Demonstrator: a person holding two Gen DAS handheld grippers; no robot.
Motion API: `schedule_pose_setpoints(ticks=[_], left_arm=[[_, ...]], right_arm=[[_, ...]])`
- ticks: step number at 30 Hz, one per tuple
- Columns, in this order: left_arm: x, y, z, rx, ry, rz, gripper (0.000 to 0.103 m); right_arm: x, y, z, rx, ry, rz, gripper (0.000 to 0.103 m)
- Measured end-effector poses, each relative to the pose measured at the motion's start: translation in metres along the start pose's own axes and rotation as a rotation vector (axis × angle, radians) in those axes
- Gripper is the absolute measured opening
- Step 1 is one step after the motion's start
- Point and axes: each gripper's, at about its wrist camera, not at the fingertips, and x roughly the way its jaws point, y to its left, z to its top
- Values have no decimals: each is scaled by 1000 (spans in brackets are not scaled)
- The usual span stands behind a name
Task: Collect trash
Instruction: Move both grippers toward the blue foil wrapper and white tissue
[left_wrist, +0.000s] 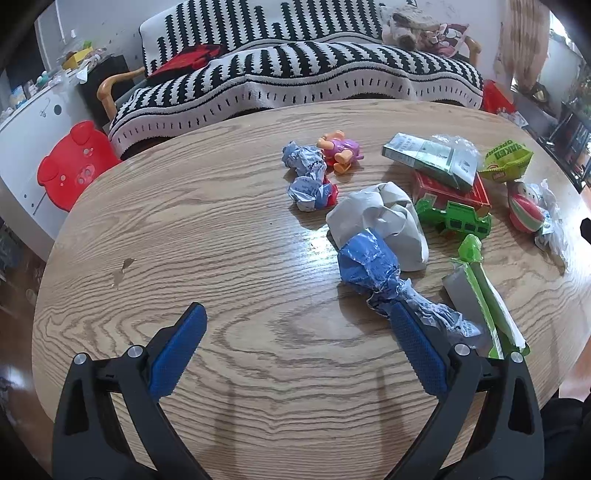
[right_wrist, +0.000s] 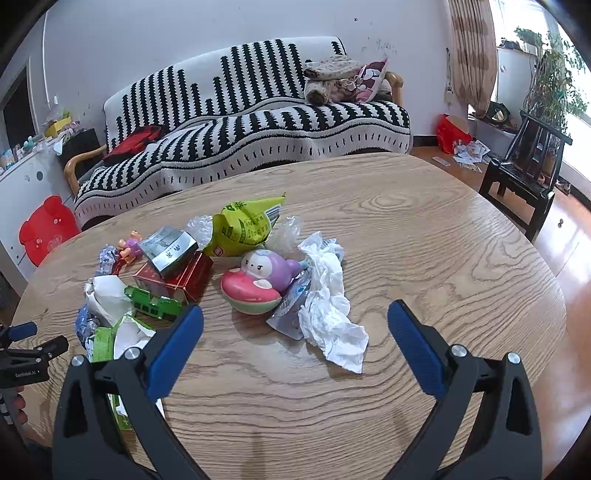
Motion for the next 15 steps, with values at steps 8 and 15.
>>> schedule_pose_setpoints(ticks=[8, 15], left_arm=[[2, -3, -2, 5, 3, 2, 97], [3, -5, -3, 8, 7, -5, 97]], right_arm=[[0, -1, 1, 6, 2, 7, 96], [1, -2, 1, 12, 8, 11, 96]])
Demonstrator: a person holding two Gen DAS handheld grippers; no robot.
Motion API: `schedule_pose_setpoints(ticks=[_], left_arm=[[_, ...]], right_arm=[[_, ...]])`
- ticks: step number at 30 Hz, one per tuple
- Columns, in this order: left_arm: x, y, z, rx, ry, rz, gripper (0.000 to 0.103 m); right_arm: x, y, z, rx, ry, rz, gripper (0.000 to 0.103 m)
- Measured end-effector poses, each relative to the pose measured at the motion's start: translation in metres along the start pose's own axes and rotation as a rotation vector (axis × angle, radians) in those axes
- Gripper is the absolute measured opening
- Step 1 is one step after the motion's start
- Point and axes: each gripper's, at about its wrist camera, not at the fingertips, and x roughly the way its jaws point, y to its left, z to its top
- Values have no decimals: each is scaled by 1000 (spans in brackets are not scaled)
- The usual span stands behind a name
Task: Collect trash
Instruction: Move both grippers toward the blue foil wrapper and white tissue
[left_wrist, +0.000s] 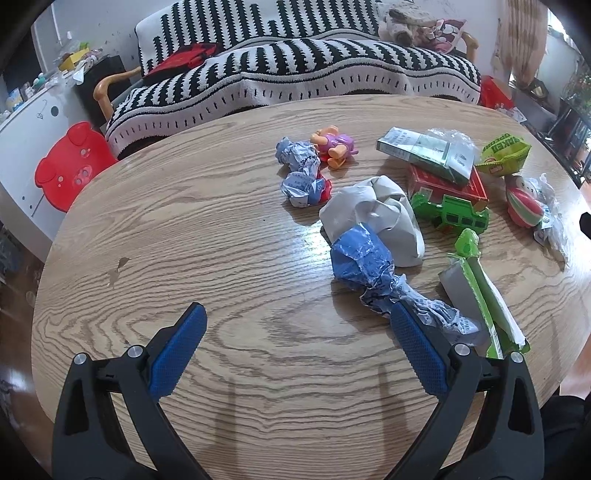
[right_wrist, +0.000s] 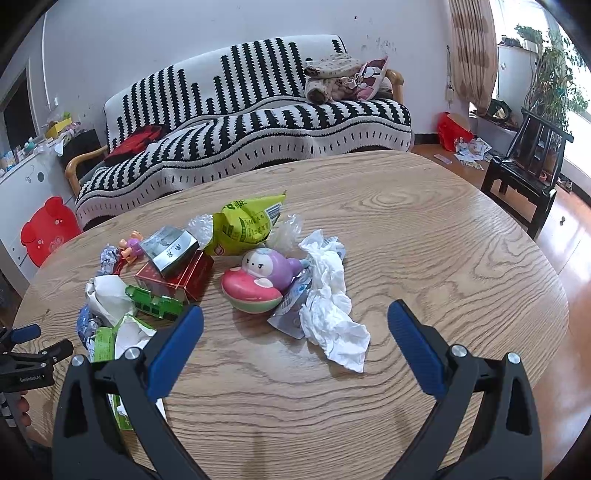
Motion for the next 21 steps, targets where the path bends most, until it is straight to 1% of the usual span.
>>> schedule_pose_setpoints(ticks=[21], left_arm=[[4, -6, -2, 1, 17, -20, 97]], right_arm=[[1, -2, 0, 23, 1, 7, 96]])
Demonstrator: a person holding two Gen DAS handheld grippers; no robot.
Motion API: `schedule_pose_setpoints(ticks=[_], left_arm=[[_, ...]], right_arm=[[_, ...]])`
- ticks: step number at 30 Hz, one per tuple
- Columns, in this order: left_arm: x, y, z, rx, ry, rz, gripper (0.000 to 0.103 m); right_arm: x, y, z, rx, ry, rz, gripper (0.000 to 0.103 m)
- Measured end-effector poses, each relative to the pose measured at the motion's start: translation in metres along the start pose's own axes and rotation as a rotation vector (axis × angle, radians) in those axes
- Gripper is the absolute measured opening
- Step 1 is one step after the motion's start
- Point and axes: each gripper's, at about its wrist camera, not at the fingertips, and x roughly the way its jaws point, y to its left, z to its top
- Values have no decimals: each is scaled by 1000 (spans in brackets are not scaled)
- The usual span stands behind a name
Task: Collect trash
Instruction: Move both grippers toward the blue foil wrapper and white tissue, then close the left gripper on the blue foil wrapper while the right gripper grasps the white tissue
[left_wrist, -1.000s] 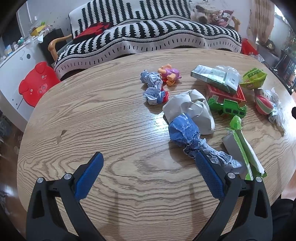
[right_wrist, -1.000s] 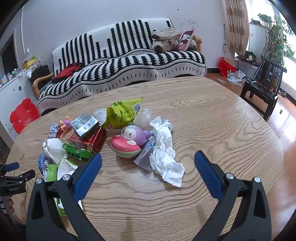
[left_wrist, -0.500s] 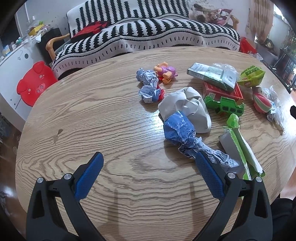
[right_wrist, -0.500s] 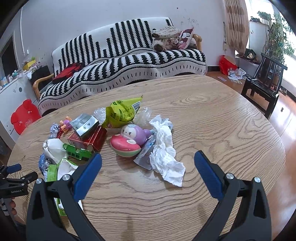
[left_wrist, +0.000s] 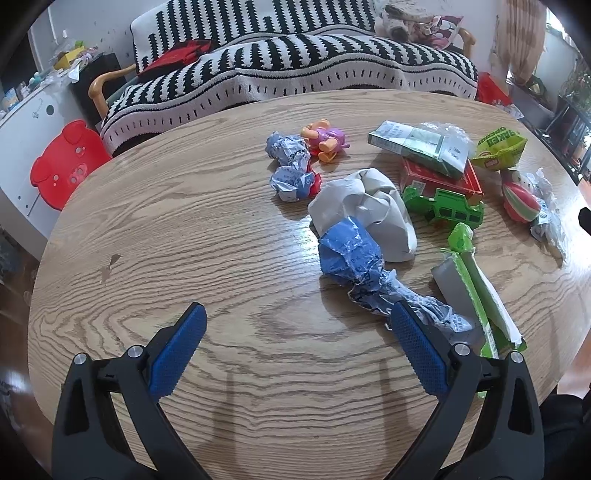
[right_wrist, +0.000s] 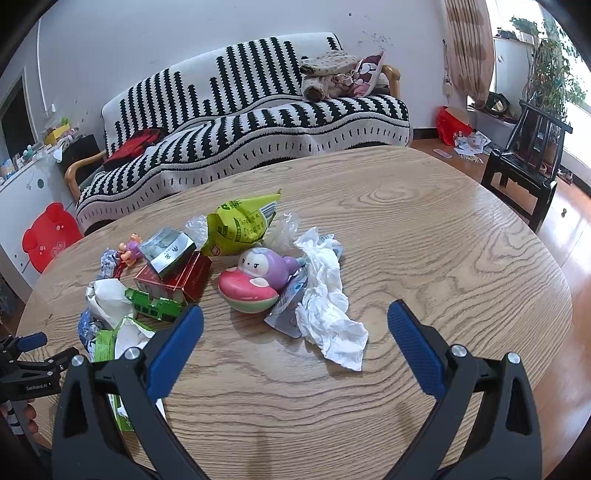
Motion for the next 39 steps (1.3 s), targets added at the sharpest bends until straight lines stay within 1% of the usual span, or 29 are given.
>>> schedule_pose_setpoints(ticks=[4, 8, 11, 13, 14, 16, 17, 21, 25, 27, 30, 32, 34, 36, 37, 39], left_arm=[[0, -7, 3, -19, 3, -10, 97], [1, -20, 5, -13, 14, -46, 97], [3, -26, 3, 2, 16, -36, 97], [6, -25, 2, -8, 30, -27, 97], [8, -24, 2, -19, 37, -33, 97], [9, -20, 2, -37, 44, -40, 97], [8, -18, 2, -42, 38, -36, 97], [5, -20, 2, -29, 26, -22, 97], [0, -20, 7, -51, 16, -62, 97], [1, -21, 9, -61, 19, -68, 97], [10, -17, 12, -77, 49, -67, 97], [21, -9, 15, -127, 76, -60, 97], [32, -2, 16, -163, 102, -62, 97], [42, 0, 15, -168, 132, -66, 97], [46, 0, 15, -172, 145, -94, 97], [50, -2, 14, -167, 157, -124, 97]], right_arm=[[-1, -2, 0, 9, 1, 8, 96], [-2, -5, -1, 4, 3, 0, 96], [-1, -13, -1, 36, 7, -1, 96], [3, -18, 1, 58, 19, 13, 96], [6, -18, 4, 41, 27, -3, 96], [10, -15, 10, -15, 33, -61, 96], [12, -14, 13, -27, 30, -69, 96], [22, -19, 14, 5, 59, -33, 96], [27, -21, 14, -21, 72, -50, 96], [36, -23, 18, -30, 103, -70, 96], [57, -26, 26, 13, 166, -35, 96], [71, -28, 29, 31, 188, -48, 96], [77, -29, 27, 30, 194, -70, 96], [76, -34, 24, 35, 189, -73, 96], [75, -36, 23, 37, 184, -73, 96], [73, -38, 22, 26, 174, -89, 96]])
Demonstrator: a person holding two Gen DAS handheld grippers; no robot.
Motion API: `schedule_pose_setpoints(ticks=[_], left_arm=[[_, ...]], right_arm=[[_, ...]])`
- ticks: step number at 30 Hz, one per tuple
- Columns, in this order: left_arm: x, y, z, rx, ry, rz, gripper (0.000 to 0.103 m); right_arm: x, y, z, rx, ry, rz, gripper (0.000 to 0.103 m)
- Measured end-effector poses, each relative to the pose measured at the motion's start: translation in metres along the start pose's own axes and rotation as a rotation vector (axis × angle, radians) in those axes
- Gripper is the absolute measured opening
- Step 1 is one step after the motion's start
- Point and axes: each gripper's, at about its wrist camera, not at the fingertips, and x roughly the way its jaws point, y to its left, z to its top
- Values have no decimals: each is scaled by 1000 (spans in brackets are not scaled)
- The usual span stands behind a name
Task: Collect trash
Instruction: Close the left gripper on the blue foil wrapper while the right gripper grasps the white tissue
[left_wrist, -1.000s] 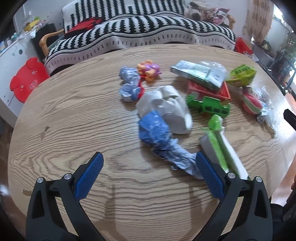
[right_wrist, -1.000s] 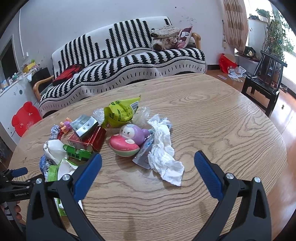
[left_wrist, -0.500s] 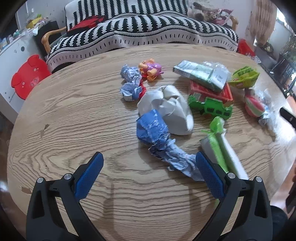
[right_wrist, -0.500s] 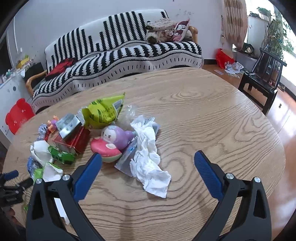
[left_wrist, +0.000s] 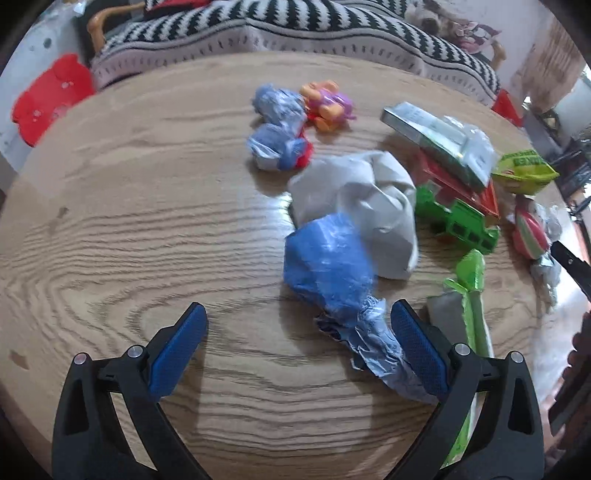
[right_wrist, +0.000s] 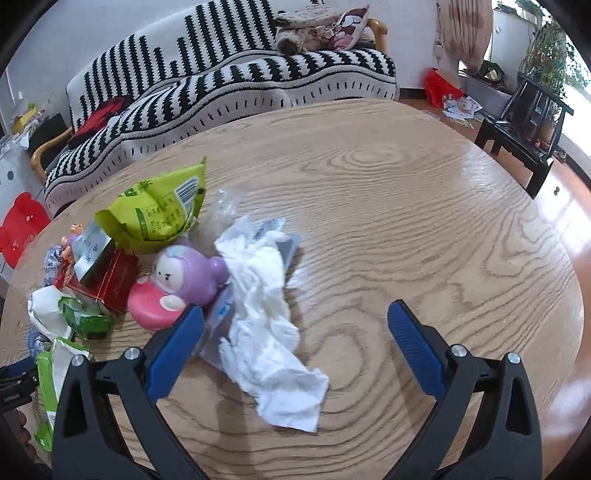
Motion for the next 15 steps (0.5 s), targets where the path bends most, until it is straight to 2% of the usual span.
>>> schedule_pose_setpoints(ticks=[6, 11, 12, 13, 14, 15], left_arm=[[3, -5, -5, 48, -41, 11, 97], [4, -11, -19, 30, -137, 55, 97], [5, -11, -18, 27, -144, 62, 97], [5, -13, -18, 32, -135, 65, 97], [4, -13, -17, 39, -125, 52, 95], [0, -12, -19, 55, -144, 52, 68]], right_arm=[[-2, -9, -7, -10, -20, -11, 96], [-1, -9, -10, -1, -8, 43, 96], [1, -9, -11, -6, 5, 87, 92], [2, -7, -11, -5, 16, 125, 80], [3, -7, -12, 7, 24, 181, 75], [3, -9, -12, 24, 31, 231, 62]])
